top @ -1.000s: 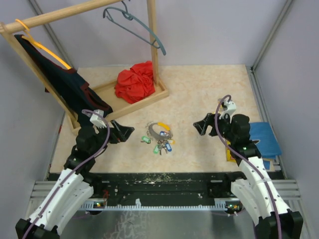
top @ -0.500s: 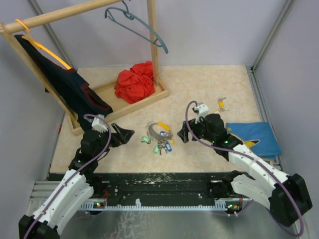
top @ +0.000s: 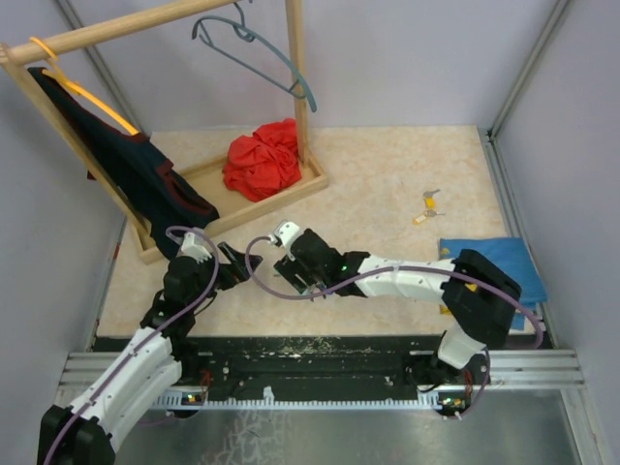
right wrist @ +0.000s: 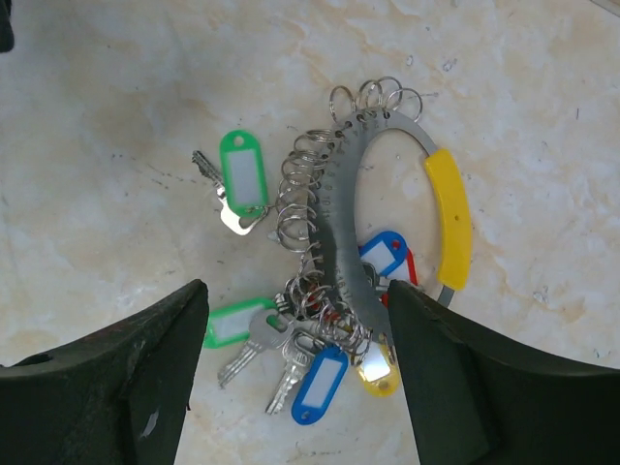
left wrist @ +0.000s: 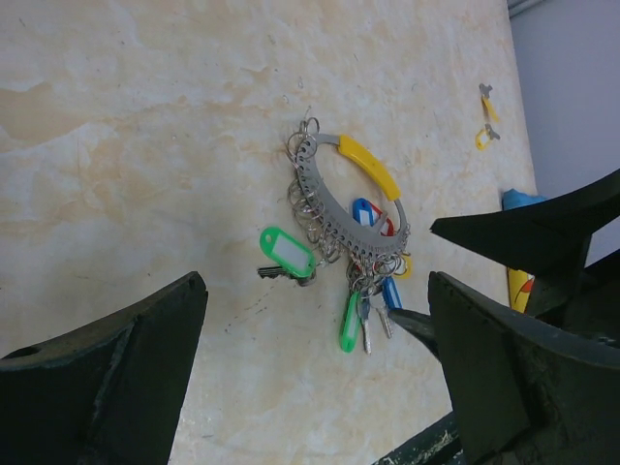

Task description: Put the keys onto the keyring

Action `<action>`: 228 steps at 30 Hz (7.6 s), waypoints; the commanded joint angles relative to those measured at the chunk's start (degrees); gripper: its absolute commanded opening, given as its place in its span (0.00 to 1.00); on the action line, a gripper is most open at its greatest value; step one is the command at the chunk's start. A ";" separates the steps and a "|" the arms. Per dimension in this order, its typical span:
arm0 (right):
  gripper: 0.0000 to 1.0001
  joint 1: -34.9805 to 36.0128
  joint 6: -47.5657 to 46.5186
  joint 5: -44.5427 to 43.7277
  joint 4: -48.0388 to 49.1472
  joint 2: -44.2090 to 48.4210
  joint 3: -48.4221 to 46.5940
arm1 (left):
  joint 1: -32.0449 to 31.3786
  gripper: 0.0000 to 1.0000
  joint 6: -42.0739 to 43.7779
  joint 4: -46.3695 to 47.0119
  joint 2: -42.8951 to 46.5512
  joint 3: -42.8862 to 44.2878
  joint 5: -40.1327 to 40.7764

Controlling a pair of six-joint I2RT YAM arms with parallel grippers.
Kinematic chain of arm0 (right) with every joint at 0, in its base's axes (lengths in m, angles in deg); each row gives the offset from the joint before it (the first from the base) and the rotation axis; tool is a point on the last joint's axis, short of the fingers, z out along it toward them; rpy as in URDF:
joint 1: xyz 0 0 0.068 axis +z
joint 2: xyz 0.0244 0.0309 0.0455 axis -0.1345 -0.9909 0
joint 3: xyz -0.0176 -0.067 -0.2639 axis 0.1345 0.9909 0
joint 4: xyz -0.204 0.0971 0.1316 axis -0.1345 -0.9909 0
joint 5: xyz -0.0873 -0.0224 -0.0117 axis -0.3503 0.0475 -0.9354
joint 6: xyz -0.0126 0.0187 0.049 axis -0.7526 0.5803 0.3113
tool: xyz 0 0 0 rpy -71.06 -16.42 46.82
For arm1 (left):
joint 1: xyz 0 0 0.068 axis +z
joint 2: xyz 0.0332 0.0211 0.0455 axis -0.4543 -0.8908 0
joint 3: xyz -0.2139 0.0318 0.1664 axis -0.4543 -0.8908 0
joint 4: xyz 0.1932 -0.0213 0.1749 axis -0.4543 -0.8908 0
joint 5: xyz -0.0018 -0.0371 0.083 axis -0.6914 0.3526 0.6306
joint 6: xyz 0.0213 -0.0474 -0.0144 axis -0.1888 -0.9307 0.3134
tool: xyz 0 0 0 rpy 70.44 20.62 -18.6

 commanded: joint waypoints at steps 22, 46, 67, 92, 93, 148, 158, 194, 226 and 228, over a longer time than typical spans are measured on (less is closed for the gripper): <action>0.53 1.26 -9.15 -5.14 -3.35 -19.41 -11.11 | 1.05 0.99 -6.70 4.06 -4.67 -3.35 6.80; 0.62 -5.95 -6.29 0.78 -3.39 -14.55 -7.67 | 2.78 0.99 -6.57 5.39 -9.18 -1.07 -0.40; 0.28 -9.93 -4.20 20.23 0.54 -6.45 -1.82 | 3.48 0.99 -7.87 13.32 -19.03 3.67 -8.37; 0.15 -12.01 -17.44 37.83 14.85 6.53 10.55 | 4.60 0.85 -1.93 20.10 -43.98 17.42 -32.61; 0.15 -12.02 -18.41 38.23 14.90 6.65 10.66 | 4.63 0.84 -1.95 20.90 -44.96 17.75 -33.85; 0.61 -8.06 12.09 21.22 20.89 19.65 14.93 | -15.34 0.01 -10.90 1.95 -32.26 21.31 13.36; 0.38 -6.30 25.90 14.49 26.50 13.44 16.97 | -21.89 0.00 -8.83 -5.22 -35.47 27.88 24.78; 0.25 -6.06 24.80 9.32 54.69 -0.60 23.60 | -22.60 0.00 -15.53 -0.44 -35.29 24.93 22.87; 0.13 -4.73 15.90 10.29 76.10 -9.65 25.94 | -22.62 0.00 -30.50 1.36 -31.16 20.43 24.51; 0.04 -4.73 15.63 11.43 75.22 -8.99 25.97 | -22.58 0.00 -30.14 1.46 -30.98 20.16 24.66</action>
